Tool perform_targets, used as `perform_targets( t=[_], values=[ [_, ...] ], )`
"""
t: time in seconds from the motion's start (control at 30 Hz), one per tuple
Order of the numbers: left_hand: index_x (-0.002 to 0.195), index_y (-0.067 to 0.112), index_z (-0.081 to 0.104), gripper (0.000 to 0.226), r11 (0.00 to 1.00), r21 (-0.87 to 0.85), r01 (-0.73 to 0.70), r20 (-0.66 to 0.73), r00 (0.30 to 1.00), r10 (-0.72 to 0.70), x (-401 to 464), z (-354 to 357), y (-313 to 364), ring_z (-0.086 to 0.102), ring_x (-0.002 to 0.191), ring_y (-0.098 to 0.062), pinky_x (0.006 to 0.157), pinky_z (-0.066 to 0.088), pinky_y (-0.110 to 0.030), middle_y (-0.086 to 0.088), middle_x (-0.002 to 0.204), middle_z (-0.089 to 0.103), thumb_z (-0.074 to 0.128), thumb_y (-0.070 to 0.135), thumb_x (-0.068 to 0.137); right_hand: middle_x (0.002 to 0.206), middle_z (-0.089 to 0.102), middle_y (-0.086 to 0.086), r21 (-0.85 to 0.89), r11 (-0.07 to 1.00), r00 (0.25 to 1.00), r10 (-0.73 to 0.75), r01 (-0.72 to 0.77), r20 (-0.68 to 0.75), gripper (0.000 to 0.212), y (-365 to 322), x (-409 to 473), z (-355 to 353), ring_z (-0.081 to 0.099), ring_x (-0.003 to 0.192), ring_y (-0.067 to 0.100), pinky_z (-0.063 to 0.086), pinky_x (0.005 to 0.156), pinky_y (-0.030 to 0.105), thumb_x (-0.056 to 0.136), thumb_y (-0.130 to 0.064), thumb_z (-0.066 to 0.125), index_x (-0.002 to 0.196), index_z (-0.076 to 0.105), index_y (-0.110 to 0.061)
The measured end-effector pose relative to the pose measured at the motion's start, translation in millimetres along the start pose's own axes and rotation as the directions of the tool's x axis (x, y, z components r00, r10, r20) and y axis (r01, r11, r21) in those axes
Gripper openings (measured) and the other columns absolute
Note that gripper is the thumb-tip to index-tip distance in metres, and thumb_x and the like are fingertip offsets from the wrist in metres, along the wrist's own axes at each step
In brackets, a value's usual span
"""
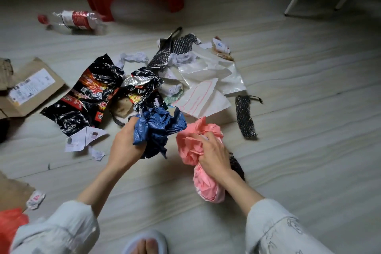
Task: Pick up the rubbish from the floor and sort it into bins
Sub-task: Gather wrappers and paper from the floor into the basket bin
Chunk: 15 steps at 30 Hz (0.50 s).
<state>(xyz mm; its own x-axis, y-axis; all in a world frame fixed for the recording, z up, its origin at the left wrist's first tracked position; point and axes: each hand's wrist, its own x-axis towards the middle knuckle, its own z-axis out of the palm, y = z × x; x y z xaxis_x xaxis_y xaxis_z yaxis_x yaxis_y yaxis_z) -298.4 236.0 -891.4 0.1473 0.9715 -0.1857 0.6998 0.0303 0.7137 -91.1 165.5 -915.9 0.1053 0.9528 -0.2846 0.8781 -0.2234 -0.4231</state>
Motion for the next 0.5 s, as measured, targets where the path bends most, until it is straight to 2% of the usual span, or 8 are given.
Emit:
perform_targets(
  t=[0.07, 0.13, 0.23, 0.33, 0.37, 0.5],
  values=[
    [0.098, 0.02, 0.05, 0.012, 1.0, 0.005, -0.023, -0.051, 0.998, 0.024, -2.8, -19.6, 10.3, 0.058, 0.082, -0.025, 0.062, 0.045, -0.033, -0.002, 0.091, 0.061, 0.053, 0.021, 0.087, 0.124, 0.046, 0.004, -0.002, 1.0, 1.0, -0.025, 0.025, 0.016, 0.061, -18.3, -8.8, -15.8, 0.05, 0.111, 0.025, 0.041, 0.09, 0.033, 0.081, 0.001, 0.048, 0.133, 0.047, -0.03],
    [0.097, 0.019, 0.049, 0.011, 0.998, -0.02, -0.055, -0.131, 0.99, 0.052, -9.5, -45.2, 28.0, 0.056, 0.082, -0.025, 0.061, 0.039, -0.031, 0.0, 0.089, 0.058, 0.055, 0.016, 0.088, 0.133, 0.042, 0.002, 0.02, 0.999, 0.999, -0.042, 0.042, -0.002, 0.055, -40.8, -17.7, -35.9, 0.048, 0.116, 0.023, 0.041, 0.095, 0.033, 0.083, 0.0, 0.047, 0.132, 0.047, -0.024],
    [0.104, 0.013, 0.052, 0.017, 0.99, -0.068, -0.123, -0.232, 0.967, 0.104, -27.0, -87.0, 56.0, 0.058, 0.078, -0.026, 0.055, 0.042, -0.027, -0.003, 0.09, 0.061, 0.056, 0.014, 0.087, 0.131, 0.041, 0.002, 0.029, 0.992, 0.991, -0.12, 0.122, -0.061, 0.05, -83.0, -29.4, -71.3, 0.048, 0.115, 0.022, 0.04, 0.098, 0.034, 0.084, 0.002, 0.047, 0.13, 0.047, -0.016],
    [0.102, 0.013, 0.051, 0.025, 0.981, -0.083, -0.177, -0.327, 0.934, 0.141, -57.0, -137.1, 69.1, 0.055, 0.078, -0.025, 0.06, 0.043, -0.031, -0.003, 0.09, 0.061, 0.054, 0.025, 0.08, 0.12, 0.044, 0.003, 0.016, 0.979, 0.972, -0.198, 0.202, -0.13, 0.048, -132.5, -44.3, -104.5, 0.051, 0.106, 0.024, 0.044, 0.082, 0.032, 0.083, 0.004, 0.046, 0.127, 0.048, -0.014],
    [0.1, 0.013, 0.051, 0.027, 0.978, -0.09, -0.188, -0.358, 0.923, 0.144, -68.3, -155.5, 69.4, 0.056, 0.079, -0.026, 0.062, 0.044, -0.034, -0.004, 0.089, 0.061, 0.054, 0.026, 0.077, 0.115, 0.045, 0.003, 0.016, 0.975, 0.965, -0.216, 0.22, -0.149, 0.043, -150.1, -49.6, -113.4, 0.052, 0.102, 0.023, 0.04, 0.075, 0.029, 0.084, 0.003, 0.047, 0.124, 0.05, -0.013],
    [0.106, 0.007, 0.052, 0.029, 0.981, -0.056, -0.187, -0.504, 0.853, 0.134, -117.7, -223.9, 46.4, 0.056, 0.082, -0.031, 0.063, 0.036, -0.031, -0.009, 0.09, 0.059, 0.06, 0.001, 0.078, 0.109, 0.048, 0.004, 0.018, 0.947, 0.925, -0.308, 0.32, -0.224, 0.026, -228.7, -73.6, -134.2, 0.052, 0.097, 0.024, 0.033, 0.071, 0.028, 0.089, -0.01, 0.05, 0.115, 0.055, -0.012]
  ],
)
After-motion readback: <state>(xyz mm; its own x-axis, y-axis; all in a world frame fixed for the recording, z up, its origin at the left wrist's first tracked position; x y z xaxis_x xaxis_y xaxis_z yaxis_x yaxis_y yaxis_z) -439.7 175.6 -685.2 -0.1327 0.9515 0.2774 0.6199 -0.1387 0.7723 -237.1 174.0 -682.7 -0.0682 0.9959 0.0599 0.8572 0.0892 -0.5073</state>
